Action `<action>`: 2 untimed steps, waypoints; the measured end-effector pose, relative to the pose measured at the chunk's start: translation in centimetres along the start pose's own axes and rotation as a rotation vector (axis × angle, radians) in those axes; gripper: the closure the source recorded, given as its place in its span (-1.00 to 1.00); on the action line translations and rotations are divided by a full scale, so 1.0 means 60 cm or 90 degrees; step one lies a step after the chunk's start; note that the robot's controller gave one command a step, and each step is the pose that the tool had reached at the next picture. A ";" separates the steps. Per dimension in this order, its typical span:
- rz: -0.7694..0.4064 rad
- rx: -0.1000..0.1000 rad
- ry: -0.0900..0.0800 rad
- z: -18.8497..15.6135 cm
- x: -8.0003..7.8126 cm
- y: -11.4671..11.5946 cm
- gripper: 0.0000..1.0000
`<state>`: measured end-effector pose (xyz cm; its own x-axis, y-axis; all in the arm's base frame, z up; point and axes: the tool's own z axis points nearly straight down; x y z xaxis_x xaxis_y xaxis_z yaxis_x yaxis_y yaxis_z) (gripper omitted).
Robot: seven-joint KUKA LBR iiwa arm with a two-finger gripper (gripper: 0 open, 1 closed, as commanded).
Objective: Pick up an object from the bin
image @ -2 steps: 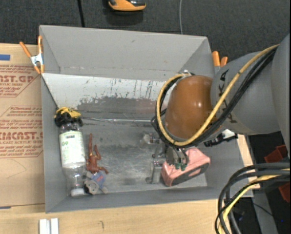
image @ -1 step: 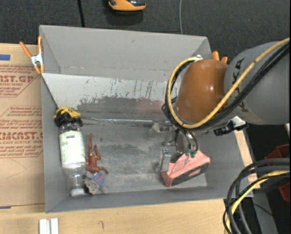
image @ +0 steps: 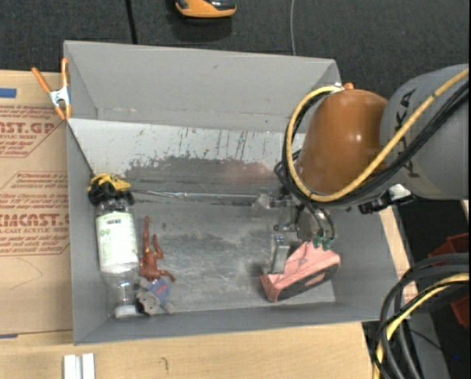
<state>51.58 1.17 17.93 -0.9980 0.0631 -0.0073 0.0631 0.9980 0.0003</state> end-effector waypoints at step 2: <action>0.021 0.000 0.010 0.138 0.037 -0.072 -1.00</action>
Offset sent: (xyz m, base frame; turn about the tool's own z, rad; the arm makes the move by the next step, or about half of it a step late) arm -0.0021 -0.0558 -0.0445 0.0953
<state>49.16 -3.02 9.64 -0.9954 0.0953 0.0086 0.0953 0.9954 0.0006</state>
